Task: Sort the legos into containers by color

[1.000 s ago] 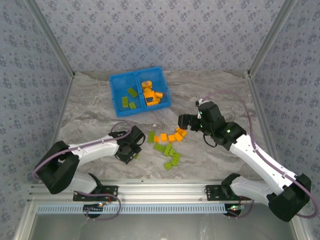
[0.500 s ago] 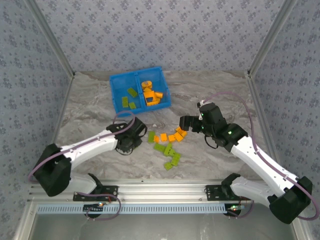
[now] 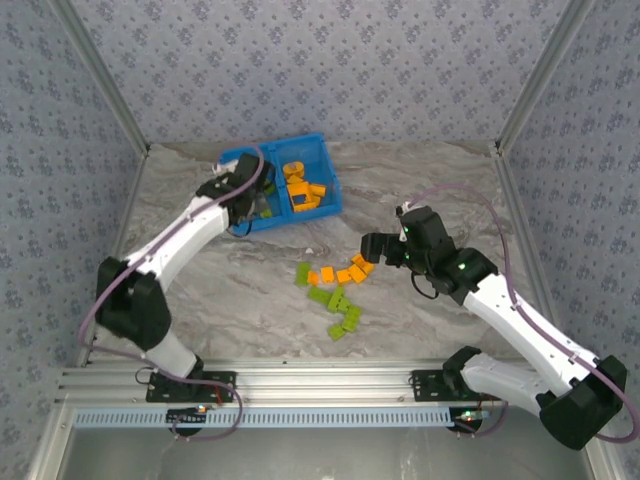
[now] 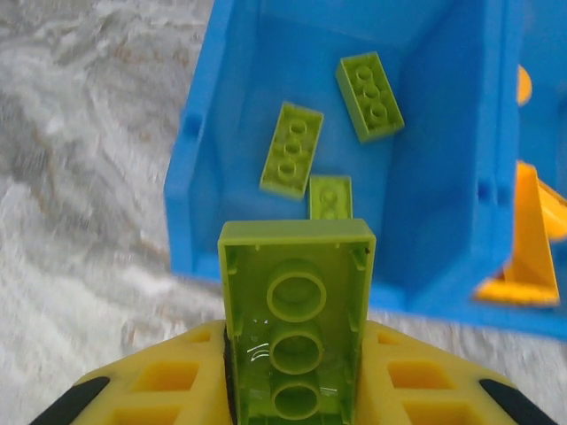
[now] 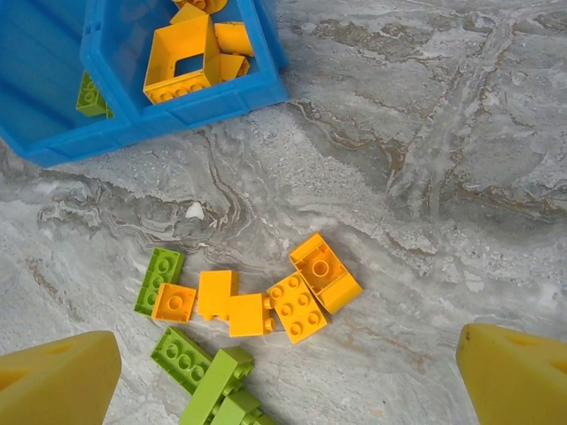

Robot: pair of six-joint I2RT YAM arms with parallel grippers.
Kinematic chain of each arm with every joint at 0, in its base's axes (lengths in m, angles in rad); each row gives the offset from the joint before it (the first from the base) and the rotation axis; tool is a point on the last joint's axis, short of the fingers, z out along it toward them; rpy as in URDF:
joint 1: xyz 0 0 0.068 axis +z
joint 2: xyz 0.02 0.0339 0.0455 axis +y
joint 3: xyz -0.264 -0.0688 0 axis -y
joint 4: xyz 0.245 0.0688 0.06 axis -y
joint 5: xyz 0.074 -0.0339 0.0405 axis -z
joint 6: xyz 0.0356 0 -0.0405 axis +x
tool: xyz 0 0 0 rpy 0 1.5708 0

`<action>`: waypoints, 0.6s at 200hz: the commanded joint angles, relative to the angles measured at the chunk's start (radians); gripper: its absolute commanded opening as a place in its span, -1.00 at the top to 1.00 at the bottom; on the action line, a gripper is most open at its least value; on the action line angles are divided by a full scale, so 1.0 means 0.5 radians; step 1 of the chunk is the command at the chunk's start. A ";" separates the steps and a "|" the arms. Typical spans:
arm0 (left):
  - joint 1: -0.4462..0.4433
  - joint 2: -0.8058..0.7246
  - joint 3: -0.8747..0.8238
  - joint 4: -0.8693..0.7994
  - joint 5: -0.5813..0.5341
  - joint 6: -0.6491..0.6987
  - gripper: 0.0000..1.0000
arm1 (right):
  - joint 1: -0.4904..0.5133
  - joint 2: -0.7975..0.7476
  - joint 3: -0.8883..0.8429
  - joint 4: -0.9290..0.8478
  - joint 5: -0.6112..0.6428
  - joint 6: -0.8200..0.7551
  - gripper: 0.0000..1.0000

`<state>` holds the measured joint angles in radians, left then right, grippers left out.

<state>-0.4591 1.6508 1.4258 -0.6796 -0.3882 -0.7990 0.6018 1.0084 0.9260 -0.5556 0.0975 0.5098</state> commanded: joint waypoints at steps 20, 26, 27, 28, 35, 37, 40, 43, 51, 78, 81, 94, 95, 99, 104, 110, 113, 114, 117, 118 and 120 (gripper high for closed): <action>0.230 0.643 0.825 -0.206 0.384 0.278 0.40 | -0.011 -0.108 0.001 -0.082 0.053 0.051 -1.00; 0.254 0.755 0.963 -0.282 0.404 0.271 0.39 | -0.010 -0.116 0.007 -0.129 0.053 0.054 -1.00; 0.258 0.769 0.983 -0.291 0.406 0.269 0.39 | -0.009 -0.117 0.009 -0.133 0.055 0.054 -1.00; 0.260 0.784 1.006 -0.304 0.409 0.265 0.39 | -0.009 -0.119 0.011 -0.137 0.054 0.056 -1.00; 0.288 0.896 1.146 -0.358 0.406 0.235 0.38 | -0.008 -0.125 0.012 -0.155 0.057 0.058 -1.00; 0.295 0.926 1.184 -0.374 0.406 0.226 0.37 | -0.010 -0.129 0.013 -0.157 0.057 0.059 -1.00; 0.308 0.966 1.231 -0.400 0.406 0.211 0.37 | -0.007 -0.131 0.016 -0.162 0.057 0.060 -1.00; 0.322 1.008 1.272 -0.418 0.412 0.192 0.37 | -0.007 -0.139 0.018 -0.167 0.057 0.063 -1.00; 0.348 1.108 1.377 -0.451 0.425 0.156 0.37 | -0.007 -0.150 0.022 -0.179 0.057 0.063 -1.00; 0.411 1.366 1.610 -0.518 0.415 0.111 0.37 | -0.007 -0.204 0.032 -0.223 0.067 0.069 -1.00; 0.414 1.390 1.627 -0.518 0.425 0.111 0.37 | -0.008 -0.210 0.029 -0.229 0.070 0.069 -1.00; 0.429 1.463 1.686 -0.518 0.487 0.116 0.36 | -0.009 -0.230 0.027 -0.248 0.080 0.069 -1.00; 0.430 1.466 1.687 -0.518 0.494 0.114 0.36 | -0.009 -0.232 0.026 -0.251 0.081 0.069 -1.00; 0.430 1.483 1.696 -0.514 0.514 0.113 0.35 | -0.009 -0.237 0.026 -0.258 0.084 0.069 -1.00; 0.431 1.493 1.699 -0.511 0.530 0.117 0.33 | -0.007 -0.244 0.026 -0.262 0.089 0.069 -1.00; 0.430 1.494 1.692 -0.500 0.544 0.115 0.28 | -0.007 -0.249 0.026 -0.268 0.092 0.072 -1.00; 0.430 1.494 1.687 -0.496 0.546 0.115 0.25 | -0.007 -0.250 0.023 -0.269 0.093 0.072 -1.00; 0.430 1.492 1.685 -0.493 0.549 0.112 0.24 | -0.007 -0.251 0.023 -0.272 0.093 0.072 -1.00; 0.430 1.488 1.675 -0.487 0.555 0.108 0.21 | -0.008 -0.254 0.021 -0.274 0.095 0.075 -1.00; 0.430 1.485 1.671 -0.483 0.557 0.107 0.19 | -0.007 -0.255 0.020 -0.275 0.094 0.075 -1.00; 0.430 1.480 1.665 -0.478 0.559 0.107 0.17 | -0.008 -0.256 0.020 -0.274 0.096 0.076 -1.00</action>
<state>-0.2375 2.3936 2.2288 -0.8818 -0.1631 -0.7353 0.6014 0.8993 0.9260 -0.6502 0.1184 0.5293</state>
